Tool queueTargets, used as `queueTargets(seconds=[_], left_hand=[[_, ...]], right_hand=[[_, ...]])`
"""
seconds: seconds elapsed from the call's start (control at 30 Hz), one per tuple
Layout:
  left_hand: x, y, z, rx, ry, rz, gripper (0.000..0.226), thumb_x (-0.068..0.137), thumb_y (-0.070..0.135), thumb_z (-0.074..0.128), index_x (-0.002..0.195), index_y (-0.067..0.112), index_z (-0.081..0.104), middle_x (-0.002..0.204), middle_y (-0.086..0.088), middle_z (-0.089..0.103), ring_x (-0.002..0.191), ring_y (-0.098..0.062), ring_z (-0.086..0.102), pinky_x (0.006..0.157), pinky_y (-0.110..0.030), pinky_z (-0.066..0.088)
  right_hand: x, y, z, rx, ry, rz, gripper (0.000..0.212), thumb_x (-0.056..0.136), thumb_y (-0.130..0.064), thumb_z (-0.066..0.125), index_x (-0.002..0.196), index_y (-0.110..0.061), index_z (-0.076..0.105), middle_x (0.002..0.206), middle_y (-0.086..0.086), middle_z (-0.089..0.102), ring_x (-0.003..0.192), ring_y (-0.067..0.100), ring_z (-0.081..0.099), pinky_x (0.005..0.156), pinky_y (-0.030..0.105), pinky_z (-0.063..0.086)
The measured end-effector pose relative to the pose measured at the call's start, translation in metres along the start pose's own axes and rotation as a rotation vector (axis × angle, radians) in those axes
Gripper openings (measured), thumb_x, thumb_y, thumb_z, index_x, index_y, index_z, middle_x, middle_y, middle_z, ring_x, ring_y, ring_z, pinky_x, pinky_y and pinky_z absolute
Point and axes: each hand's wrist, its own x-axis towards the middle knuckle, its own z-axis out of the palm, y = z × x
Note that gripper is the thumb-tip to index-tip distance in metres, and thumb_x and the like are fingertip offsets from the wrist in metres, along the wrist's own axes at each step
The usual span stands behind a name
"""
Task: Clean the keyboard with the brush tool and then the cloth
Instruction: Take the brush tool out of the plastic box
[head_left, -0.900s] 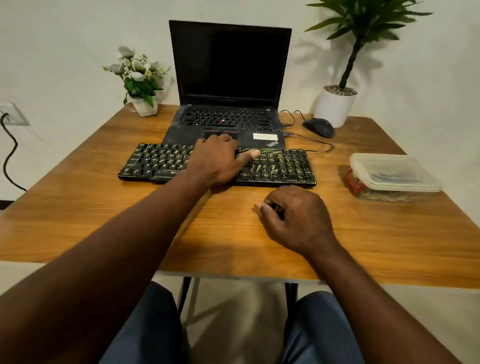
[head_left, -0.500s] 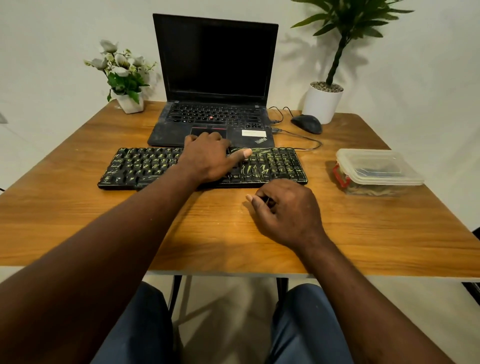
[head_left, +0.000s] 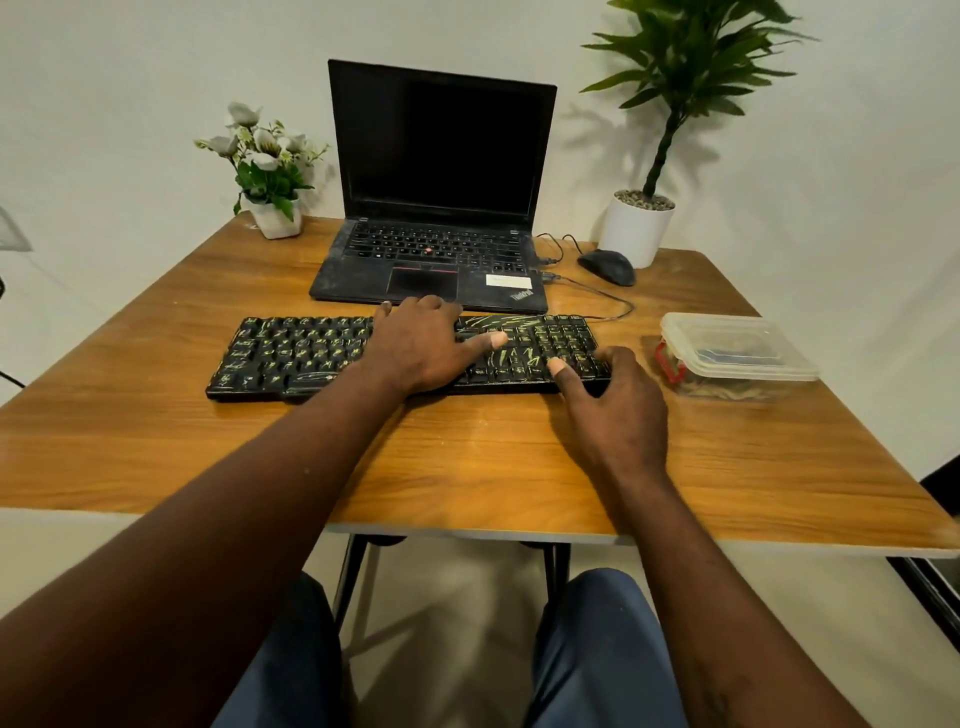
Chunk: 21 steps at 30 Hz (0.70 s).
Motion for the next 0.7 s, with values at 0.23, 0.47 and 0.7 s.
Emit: queueTargets(seconds=[0.23,0.47,0.7], left_hand=[[-0.033,0.001,-0.012,0.036,-0.014,0.076,0.106,0.079,0.092,0.011,0.151,0.023,0.047,0.156,-0.009,0.047,0.145,-0.029,0.040,0.120,-0.066,0.019],[-0.069,0.003,-0.017,0.065,-0.024,0.120,0.101,0.080,0.092,0.011,0.142,0.027,0.058,0.144,-0.006,0.054,0.134,-0.027,0.045,0.112,-0.059,0.029],[-0.084,0.007,-0.015,0.102,0.006,0.103,0.094,0.085,0.090,0.015,0.139,0.027,0.060,0.142,-0.007,0.055,0.133,-0.028,0.045,0.110,-0.057,0.031]], right_hand=[[-0.042,0.017,-0.029,0.031,0.017,0.001,0.058,0.088,-0.073,0.061,0.123,-0.026,0.060,0.118,-0.004,0.071,0.108,0.019,0.066,0.089,0.043,0.057],[-0.078,0.024,-0.044,-0.021,0.079,-0.114,0.043,0.092,-0.059,0.066,0.116,-0.023,0.063,0.110,-0.006,0.070,0.090,0.016,0.067,0.075,0.035,0.053],[-0.079,0.024,-0.045,-0.019,0.117,-0.113,0.044,0.093,-0.060,0.065,0.113,-0.021,0.065,0.105,-0.005,0.071,0.090,0.017,0.066,0.075,0.032,0.050]])
